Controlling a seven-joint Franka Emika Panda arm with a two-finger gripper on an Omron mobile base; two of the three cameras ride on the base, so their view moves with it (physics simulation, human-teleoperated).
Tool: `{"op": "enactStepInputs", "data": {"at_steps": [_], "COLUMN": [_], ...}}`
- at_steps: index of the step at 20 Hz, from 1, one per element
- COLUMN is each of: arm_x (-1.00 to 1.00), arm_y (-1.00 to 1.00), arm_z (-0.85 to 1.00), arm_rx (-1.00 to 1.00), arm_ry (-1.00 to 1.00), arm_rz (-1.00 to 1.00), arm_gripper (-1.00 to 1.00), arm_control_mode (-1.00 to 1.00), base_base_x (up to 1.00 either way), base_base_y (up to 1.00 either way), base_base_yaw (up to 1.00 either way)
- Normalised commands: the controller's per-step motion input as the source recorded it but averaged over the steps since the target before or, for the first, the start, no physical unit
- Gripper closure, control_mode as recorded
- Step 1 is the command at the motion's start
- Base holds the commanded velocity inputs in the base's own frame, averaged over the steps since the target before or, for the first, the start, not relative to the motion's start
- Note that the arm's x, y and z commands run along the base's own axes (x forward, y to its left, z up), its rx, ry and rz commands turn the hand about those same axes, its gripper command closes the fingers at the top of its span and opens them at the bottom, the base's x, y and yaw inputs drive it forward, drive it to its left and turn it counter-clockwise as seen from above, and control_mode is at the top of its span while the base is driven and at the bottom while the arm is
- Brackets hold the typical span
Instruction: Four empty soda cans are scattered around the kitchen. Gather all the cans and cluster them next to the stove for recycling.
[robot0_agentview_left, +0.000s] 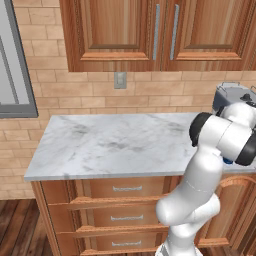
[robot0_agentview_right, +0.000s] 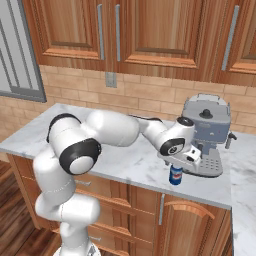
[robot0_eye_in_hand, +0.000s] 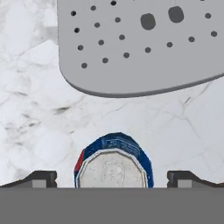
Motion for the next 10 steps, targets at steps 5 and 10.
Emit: {"op": "enactStepInputs", "data": {"at_steps": [5, 10], "arm_x": [0.12, 0.04], "arm_y": [-0.08, -0.01], "arm_z": [-0.16, -0.18], "arm_rx": [0.02, 0.03], "arm_ry": [0.04, 0.09], "arm_rz": [0.00, 0.00], "arm_gripper": [-1.00, 1.00], "arm_control_mode": [-1.00, -1.00], "base_base_x": [0.00, 0.00], "base_base_y": [0.00, 0.00], "base_base_yaw": [0.00, 0.00]}}
